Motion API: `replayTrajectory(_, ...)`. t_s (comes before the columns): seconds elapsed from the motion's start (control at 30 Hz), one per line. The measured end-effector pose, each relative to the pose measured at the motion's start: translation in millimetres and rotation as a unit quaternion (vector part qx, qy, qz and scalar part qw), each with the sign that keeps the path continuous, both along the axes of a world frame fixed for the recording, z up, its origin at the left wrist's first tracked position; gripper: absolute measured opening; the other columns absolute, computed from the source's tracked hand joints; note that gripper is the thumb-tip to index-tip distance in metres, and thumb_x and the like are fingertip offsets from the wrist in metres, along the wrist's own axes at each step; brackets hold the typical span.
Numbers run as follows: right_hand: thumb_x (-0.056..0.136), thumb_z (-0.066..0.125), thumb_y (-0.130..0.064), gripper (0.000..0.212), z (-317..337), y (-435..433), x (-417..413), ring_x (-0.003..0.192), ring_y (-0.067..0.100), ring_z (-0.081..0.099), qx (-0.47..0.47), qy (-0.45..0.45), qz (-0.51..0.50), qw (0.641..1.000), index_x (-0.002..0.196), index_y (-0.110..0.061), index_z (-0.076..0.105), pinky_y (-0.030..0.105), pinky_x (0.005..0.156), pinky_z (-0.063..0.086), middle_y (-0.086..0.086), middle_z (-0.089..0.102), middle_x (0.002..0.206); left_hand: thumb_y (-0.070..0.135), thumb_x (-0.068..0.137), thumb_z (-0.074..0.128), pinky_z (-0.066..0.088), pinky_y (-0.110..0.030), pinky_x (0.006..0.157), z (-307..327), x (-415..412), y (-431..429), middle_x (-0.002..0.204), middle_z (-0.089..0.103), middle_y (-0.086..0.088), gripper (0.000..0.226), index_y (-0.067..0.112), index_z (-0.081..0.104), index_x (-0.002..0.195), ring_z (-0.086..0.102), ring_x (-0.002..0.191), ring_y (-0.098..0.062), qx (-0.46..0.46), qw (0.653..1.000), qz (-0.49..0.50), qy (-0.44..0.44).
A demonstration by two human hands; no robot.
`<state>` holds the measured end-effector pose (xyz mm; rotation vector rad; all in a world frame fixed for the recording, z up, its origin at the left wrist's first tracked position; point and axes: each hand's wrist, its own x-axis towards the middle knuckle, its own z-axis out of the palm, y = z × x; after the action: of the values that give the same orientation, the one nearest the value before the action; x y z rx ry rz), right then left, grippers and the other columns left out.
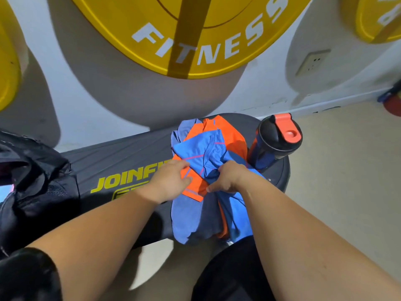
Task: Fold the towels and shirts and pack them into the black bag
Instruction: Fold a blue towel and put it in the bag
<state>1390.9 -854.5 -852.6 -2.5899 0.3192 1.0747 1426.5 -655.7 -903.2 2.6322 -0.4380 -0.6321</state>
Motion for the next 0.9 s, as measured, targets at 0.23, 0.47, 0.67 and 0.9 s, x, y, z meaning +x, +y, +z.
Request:
replayTrajectory(0.23,0.075,0.075,-0.056,0.102,1.5,22.5,-0.5,0.152,0.033,0.001,0.038,-0.05,0.023,0.998,0.156,-0.041,0.015,0.059,0.116,0.017,-0.01,-0.011,0.166,0.043,0.093,0.051,0.032,-0.048,0.115,-7.2,66.3,3.3,0.158,0.031,-0.004,0.069,0.027,0.026,0.155,0.031,0.143,-0.033,0.085,0.996,0.033,0.009)
replayTrajectory(0.47,0.078,0.069,-0.063,0.101,-9.0,30.0,16.2,0.153,0.033,-0.01,0.062,-0.009,0.034,0.997,0.157,-0.035,0.013,0.061,0.117,0.015,-0.014,-0.015,0.165,0.048,0.1,0.036,0.028,-0.045,0.114,-10.3,106.6,-15.8,0.161,0.025,0.001,0.049,0.055,0.027,0.148,0.025,0.141,-0.033,0.118,0.993,0.018,0.012)
replayTrajectory(0.67,0.076,0.069,-0.067,0.106,-15.2,36.5,23.8,0.152,0.034,-0.014,0.057,0.009,0.029,0.998,0.158,-0.033,0.01,0.063,0.116,0.011,-0.01,-0.018,0.165,0.033,0.097,0.049,0.038,-0.044,0.108,-12.3,120.8,-28.2,0.128,0.054,0.003,0.03,0.026,0.067,0.12,0.043,0.127,-0.026,0.033,0.999,0.013,-0.009)
replayTrajectory(0.9,0.069,0.074,-0.068,0.131,-17.8,38.2,24.9,0.152,0.036,-0.013,0.055,0.015,-0.005,0.998,0.153,-0.038,-0.021,0.065,0.117,0.01,-0.008,-0.023,0.164,0.0,0.085,0.061,0.039,-0.018,0.086,25.2,111.5,-19.6,0.111,0.065,-0.006,0.029,0.009,0.074,0.109,0.06,0.099,-0.022,-0.159,0.955,0.163,-0.189)
